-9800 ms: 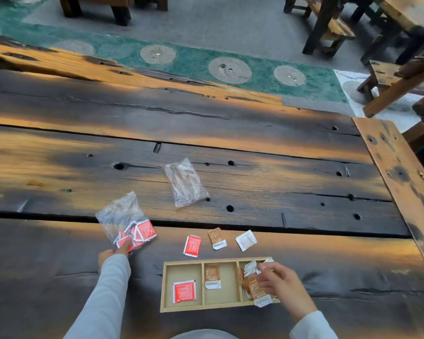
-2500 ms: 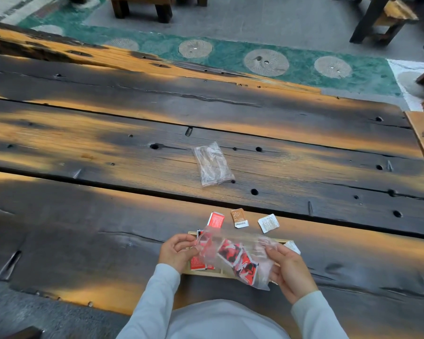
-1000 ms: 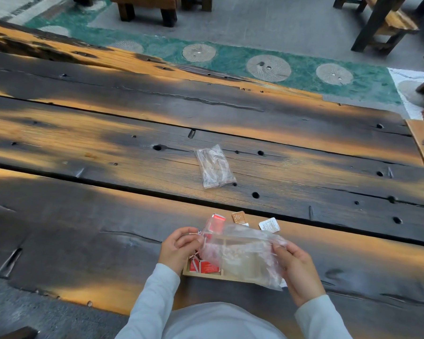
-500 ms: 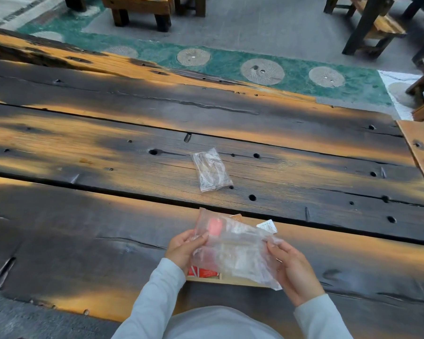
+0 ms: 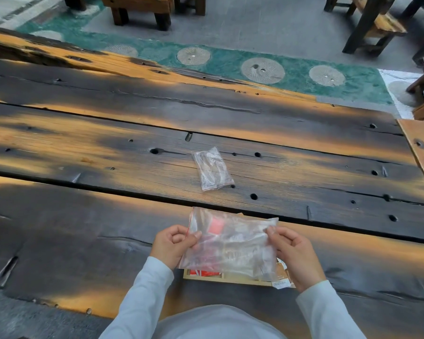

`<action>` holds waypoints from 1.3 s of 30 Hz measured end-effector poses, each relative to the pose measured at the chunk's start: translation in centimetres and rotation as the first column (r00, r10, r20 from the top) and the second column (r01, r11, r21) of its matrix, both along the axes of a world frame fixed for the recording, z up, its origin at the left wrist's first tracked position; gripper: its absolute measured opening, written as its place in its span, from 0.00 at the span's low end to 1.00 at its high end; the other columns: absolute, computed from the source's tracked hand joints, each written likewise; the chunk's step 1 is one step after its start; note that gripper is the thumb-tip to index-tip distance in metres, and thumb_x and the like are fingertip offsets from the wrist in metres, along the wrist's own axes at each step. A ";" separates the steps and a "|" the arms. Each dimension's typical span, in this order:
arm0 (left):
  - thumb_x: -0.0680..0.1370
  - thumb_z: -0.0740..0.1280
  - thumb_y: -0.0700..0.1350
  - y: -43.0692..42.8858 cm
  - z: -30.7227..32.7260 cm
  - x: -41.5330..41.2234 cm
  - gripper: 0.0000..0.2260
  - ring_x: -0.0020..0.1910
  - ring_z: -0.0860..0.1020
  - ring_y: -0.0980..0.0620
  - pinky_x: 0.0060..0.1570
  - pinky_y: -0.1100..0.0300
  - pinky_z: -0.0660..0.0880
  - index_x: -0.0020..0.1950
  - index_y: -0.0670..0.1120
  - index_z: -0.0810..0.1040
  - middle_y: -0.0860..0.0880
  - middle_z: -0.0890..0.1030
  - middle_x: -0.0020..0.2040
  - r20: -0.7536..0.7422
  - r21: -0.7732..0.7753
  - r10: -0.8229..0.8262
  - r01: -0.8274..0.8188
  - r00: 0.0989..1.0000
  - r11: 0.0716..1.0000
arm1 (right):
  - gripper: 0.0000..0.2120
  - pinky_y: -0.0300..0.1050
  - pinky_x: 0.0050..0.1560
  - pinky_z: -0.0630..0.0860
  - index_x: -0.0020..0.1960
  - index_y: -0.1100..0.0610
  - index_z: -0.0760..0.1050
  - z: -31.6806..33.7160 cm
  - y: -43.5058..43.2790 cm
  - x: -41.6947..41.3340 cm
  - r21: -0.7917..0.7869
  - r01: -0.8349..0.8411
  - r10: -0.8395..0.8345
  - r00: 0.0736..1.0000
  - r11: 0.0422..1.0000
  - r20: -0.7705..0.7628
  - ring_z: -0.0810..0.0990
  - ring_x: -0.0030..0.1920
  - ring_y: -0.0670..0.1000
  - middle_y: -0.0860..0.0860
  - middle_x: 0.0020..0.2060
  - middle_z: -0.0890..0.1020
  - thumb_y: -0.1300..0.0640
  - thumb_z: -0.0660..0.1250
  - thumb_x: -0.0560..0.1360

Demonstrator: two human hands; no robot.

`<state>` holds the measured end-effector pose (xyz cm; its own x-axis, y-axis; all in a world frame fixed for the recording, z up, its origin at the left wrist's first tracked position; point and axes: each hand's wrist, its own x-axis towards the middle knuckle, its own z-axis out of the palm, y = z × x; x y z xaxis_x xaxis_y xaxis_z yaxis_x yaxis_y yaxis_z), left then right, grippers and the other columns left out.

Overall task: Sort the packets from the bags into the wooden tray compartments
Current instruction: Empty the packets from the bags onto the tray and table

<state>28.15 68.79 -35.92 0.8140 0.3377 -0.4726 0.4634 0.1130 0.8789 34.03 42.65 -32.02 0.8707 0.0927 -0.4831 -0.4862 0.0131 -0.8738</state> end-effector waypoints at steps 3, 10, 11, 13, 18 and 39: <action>0.73 0.75 0.38 0.5 0.2 0.0 0.09 0.30 0.81 0.51 0.36 0.57 0.79 0.40 0.35 0.78 0.47 0.82 0.28 0.001 -0.006 -0.011 0.011 1.000 1.000 | 0.15 0.45 0.41 0.78 0.39 0.59 0.85 -0.3 0.0 0.5 -0.025 0.002 -0.001 1.000 1.000 0.020 0.81 0.36 0.52 0.56 0.35 0.85 0.55 0.67 0.81; 0.76 0.72 0.41 0.3 0.7 0.9 0.08 0.35 0.84 0.47 0.35 0.55 0.83 0.52 0.38 0.79 0.42 0.86 0.35 -0.001 -0.040 0.129 -0.129 0.992 0.991 | 0.14 0.41 0.37 0.76 0.43 0.59 0.85 -3.0 0.1 -0.2 -0.136 0.045 -0.047 0.999 0.990 -0.011 0.78 0.33 0.50 0.51 0.32 0.84 0.58 0.65 0.82; 0.77 0.71 0.41 0.4 0.7 1.3 0.07 0.33 0.83 0.48 0.30 0.60 0.80 0.52 0.38 0.78 0.44 0.85 0.34 0.013 -0.049 0.197 -0.196 0.980 0.979 | 0.12 0.40 0.36 0.77 0.47 0.60 0.85 -3.4 0.0 -0.3 -0.139 0.050 -0.056 0.998 0.989 -0.040 0.78 0.33 0.50 0.52 0.32 0.83 0.59 0.64 0.82; 0.79 0.69 0.43 1.3 0.1 2.3 0.07 0.33 0.80 0.49 0.23 0.65 0.74 0.55 0.41 0.77 0.44 0.83 0.38 0.007 -0.094 0.375 -0.372 0.927 0.923 | 0.09 0.40 0.36 0.77 0.51 0.60 0.84 -4.0 -0.6 -0.7 -0.155 0.028 -0.042 0.995 0.987 -0.091 0.78 0.33 0.50 0.54 0.34 0.84 0.62 0.65 0.81; 0.82 0.64 0.47 4.3 -2.8 5.6 0.12 0.30 0.73 0.54 0.25 0.65 0.72 0.63 0.43 0.73 0.46 0.83 0.44 -0.068 -0.256 0.605 -0.600 0.794 0.758 | 0.05 0.43 0.41 0.79 0.49 0.61 0.83 -5.0 -2.8 -1.6 -0.213 -0.006 -0.030 0.986 0.977 -0.166 0.80 0.36 0.53 0.55 0.34 0.86 0.63 0.68 0.80; 0.71 0.68 0.66 -4.3 -7.5 -0.3 0.23 0.54 0.80 0.48 0.54 0.57 0.77 0.56 0.50 0.82 0.51 0.82 0.55 -0.534 0.488 -0.501 0.732 0.681 0.476 | 0.37 0.60 0.69 0.70 0.78 0.57 0.64 -12.4 -7.7 -1.0 -0.767 -0.109 -0.073 0.977 0.632 -0.200 0.73 0.71 0.63 0.59 0.70 0.77 0.48 0.74 0.74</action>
